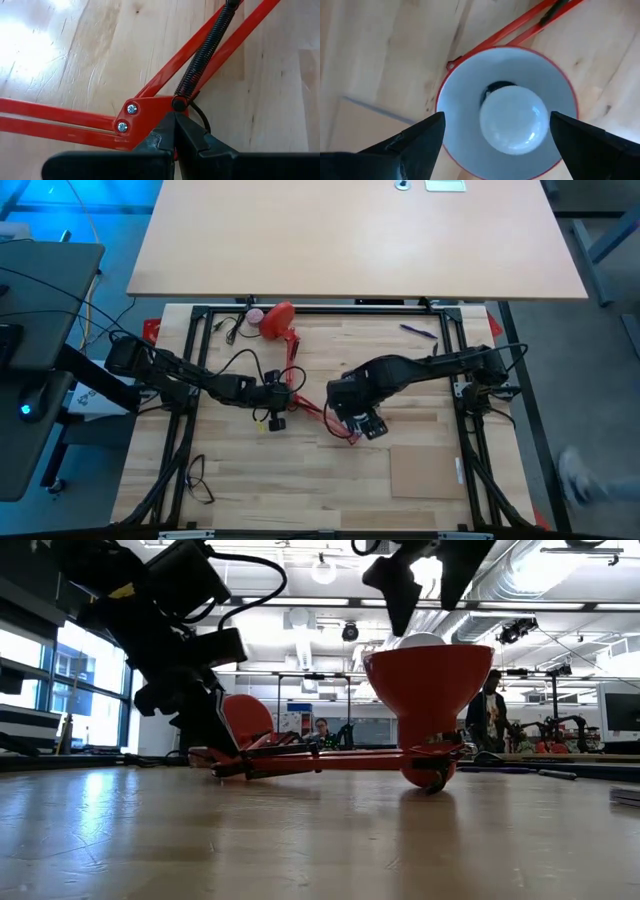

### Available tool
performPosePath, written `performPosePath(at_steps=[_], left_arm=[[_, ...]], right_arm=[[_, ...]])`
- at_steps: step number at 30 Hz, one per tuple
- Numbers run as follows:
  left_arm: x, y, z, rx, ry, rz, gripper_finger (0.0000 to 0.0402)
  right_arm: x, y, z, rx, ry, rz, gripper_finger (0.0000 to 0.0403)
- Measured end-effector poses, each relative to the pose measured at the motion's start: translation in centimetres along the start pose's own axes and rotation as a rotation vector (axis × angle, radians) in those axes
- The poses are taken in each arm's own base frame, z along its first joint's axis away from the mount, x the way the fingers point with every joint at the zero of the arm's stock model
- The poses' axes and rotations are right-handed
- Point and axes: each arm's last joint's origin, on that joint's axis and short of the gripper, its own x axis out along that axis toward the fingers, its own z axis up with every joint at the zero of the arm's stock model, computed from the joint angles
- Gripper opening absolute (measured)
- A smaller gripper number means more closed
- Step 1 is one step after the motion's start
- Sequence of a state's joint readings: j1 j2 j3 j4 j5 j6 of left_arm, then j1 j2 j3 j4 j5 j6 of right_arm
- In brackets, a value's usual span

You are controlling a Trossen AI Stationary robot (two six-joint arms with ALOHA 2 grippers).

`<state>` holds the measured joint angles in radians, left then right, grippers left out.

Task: Screw lightbulb
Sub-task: Insert the lightbulb into the desk lamp

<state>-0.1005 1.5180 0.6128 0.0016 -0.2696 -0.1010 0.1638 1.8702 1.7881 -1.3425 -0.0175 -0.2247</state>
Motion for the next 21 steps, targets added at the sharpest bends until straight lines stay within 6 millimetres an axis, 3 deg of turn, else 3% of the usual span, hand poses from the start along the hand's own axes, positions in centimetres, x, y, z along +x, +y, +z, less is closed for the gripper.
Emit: performPosePath(at_steps=[5, 14, 21], left_arm=[[0.0, 0.0, 0.0, 0.000, 0.002, 0.002, 0.0000], [0.0, 0.0, 0.0, -0.027, 0.003, 0.002, 0.0000], [0.0, 0.0, 0.0, -0.027, 0.004, 0.002, 0.0000]], right_arm=[[-0.3, 0.0, -0.2, -0.044, 0.020, -0.022, 0.0348], [1.9, -0.7, -0.9, -0.073, 0.071, -0.013, 0.0348], [2.1, -0.7, -0.6, -0.154, 0.045, -0.019, 0.0348]])
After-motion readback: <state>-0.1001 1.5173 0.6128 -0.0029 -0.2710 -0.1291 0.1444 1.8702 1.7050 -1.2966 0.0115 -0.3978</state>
